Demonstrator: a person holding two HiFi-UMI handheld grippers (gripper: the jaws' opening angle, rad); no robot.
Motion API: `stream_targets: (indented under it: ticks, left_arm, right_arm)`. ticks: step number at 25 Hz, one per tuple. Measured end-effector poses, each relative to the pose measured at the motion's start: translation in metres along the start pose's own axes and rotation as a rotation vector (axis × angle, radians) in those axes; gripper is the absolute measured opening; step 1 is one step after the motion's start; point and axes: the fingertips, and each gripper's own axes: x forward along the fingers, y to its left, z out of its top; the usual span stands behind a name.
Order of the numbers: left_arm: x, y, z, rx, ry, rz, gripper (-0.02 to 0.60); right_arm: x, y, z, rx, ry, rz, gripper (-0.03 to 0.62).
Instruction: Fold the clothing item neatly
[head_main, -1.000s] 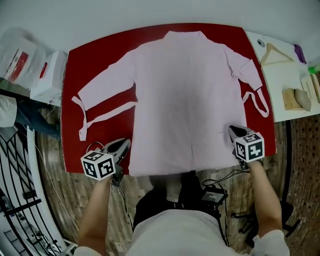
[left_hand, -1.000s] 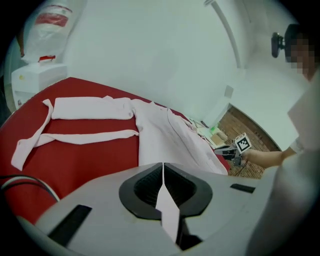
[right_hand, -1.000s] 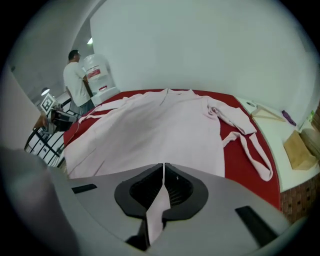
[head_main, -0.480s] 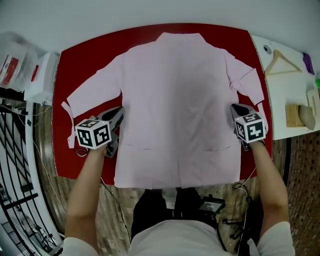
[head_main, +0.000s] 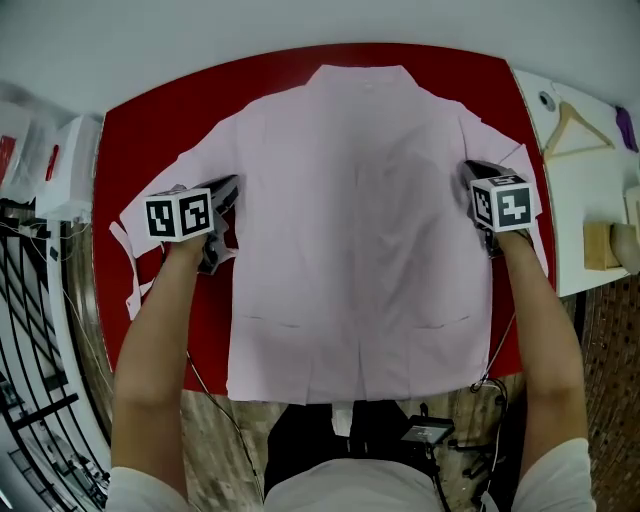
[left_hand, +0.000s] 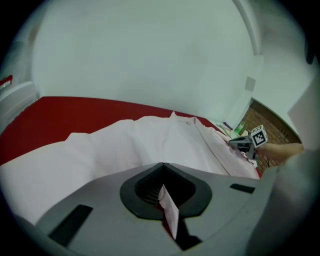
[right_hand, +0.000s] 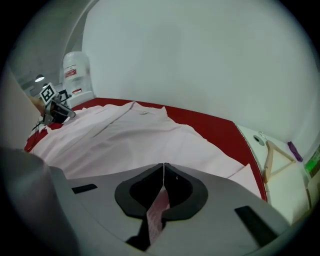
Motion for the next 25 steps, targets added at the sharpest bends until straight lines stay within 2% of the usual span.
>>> stream_targets:
  ticks: [5,8,12,18,25]
  left_arm:
    - [0.018,0.016,-0.017,-0.003,0.114,0.026,0.005]
    - [0.018,0.022,-0.015,-0.043,0.112,0.034,0.005]
    - [0.017,0.024,-0.015,-0.056,0.115,0.035,0.005]
    - [0.018,0.024,-0.015,-0.044,0.119,0.029,0.003]
    - [0.014,0.022,-0.011,-0.001,0.082,0.065,0.005]
  right_arm:
    - [0.015,-0.012,-0.009,-0.059,0.086,-0.011,0.015]
    - [0.016,-0.015,-0.010,-0.093,0.103,-0.013,0.015]
    - [0.015,-0.023,-0.010,-0.095,0.111,-0.043,0.015]
    - [0.013,-0.045,-0.014,-0.069,0.115,-0.097,0.015]
    - [0.006,-0.040,-0.007,-0.017,0.034,-0.071,0.017]
